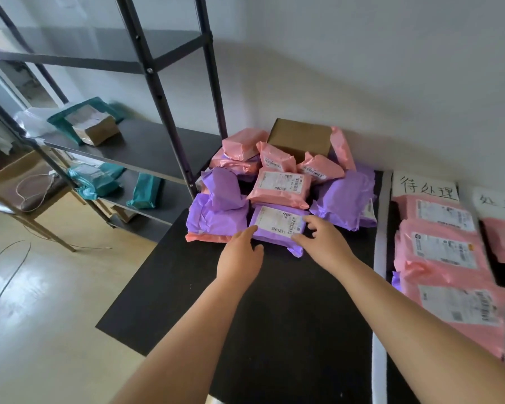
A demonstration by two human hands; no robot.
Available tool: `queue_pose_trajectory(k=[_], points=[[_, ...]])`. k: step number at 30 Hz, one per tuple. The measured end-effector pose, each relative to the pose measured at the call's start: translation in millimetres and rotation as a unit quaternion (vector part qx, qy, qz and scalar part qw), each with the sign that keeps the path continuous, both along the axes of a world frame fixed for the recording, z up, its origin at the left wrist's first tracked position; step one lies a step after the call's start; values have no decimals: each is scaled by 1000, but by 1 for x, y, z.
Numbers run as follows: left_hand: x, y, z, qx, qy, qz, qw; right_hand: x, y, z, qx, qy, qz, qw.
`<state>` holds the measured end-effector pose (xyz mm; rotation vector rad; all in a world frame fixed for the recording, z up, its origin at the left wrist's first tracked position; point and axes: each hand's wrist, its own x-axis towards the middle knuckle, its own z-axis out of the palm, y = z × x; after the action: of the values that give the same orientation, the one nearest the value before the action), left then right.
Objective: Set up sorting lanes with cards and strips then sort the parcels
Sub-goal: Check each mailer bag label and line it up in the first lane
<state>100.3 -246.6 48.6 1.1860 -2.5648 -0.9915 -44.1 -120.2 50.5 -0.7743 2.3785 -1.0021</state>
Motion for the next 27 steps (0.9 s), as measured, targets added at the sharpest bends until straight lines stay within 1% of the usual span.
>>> queue_pose_trajectory(k=[6, 9, 14, 19, 23, 25, 27], points=[[-13, -83, -20, 20, -6, -12, 1000, 4, -67, -15, 29, -3, -29, 999], [-14, -136, -32, -8, -45, -24, 999, 14, -111, -23, 36, -9, -39, 999], [-18, -208, -47, -18, -71, -35, 997, 29, -172, -33, 44, -14, -71, 996], [-37, -234, -61, -32, -90, -63, 993, 40, -189, -42, 60, -13, -122, 991], [-46, -238, -71, 31, -79, -11, 996, 42, -188, -43, 75, -13, -136, 988], [-50, -241, -72, 34, -86, -17, 996, 41, -189, -40, 78, -11, -143, 987], [-53, -244, -69, 18, -98, -34, 994, 41, -190, -38, 75, -6, -147, 986]])
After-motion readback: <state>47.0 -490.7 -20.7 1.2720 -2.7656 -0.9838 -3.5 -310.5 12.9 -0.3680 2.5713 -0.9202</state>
